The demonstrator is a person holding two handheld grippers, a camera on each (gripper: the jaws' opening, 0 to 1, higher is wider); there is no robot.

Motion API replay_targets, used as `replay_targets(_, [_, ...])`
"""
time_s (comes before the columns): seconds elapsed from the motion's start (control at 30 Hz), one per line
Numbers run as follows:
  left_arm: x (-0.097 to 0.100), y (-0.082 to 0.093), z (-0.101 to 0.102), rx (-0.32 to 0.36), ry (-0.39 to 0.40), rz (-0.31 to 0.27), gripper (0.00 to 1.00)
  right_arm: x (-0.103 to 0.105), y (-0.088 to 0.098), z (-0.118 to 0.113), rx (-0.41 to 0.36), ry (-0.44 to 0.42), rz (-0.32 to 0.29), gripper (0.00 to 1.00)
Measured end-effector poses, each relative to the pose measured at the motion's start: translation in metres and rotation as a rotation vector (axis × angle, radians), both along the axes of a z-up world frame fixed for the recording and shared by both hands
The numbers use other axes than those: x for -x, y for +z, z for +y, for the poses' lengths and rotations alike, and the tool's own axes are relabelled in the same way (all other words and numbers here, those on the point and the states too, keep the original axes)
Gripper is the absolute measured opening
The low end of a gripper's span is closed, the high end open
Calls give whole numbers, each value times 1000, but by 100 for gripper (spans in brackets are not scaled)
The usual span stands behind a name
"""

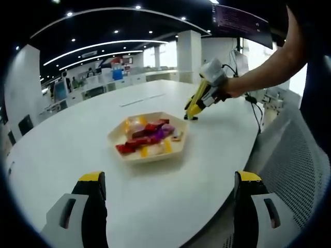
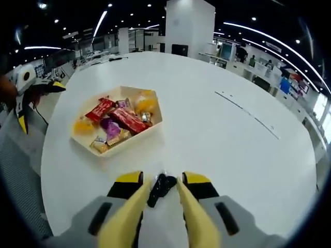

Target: Place the target food into the container with the food tongs after gripping and lifting it, then release it inside without dropping or visibly crushing the food.

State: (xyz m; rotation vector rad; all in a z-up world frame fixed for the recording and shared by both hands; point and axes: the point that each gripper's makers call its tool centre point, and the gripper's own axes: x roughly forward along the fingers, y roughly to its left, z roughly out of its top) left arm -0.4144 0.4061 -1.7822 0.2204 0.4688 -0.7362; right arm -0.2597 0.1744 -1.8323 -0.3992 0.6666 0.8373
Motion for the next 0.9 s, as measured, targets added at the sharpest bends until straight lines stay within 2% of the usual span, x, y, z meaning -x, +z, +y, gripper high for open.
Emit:
replay_targets(0.13, [0,0,0,1,-1,1,99,-2,0,-2,-3,-26,17,27])
replay_targets(0.4, [0,-1,0,2,-3,4,99,1,-2,2,77,41,39,20])
replay_targets(0.53, [0,-1,0,3,-1,4,99,-1,-2,0,68,22,76,19])
replay_targets(0.83, [0,0,0,3,0,1,99,1,-1,-3,72,29,92,20])
replay_targets(0.9, [-1,0,1,2,3,-2,99,11,-1,0,37,45,156,20])
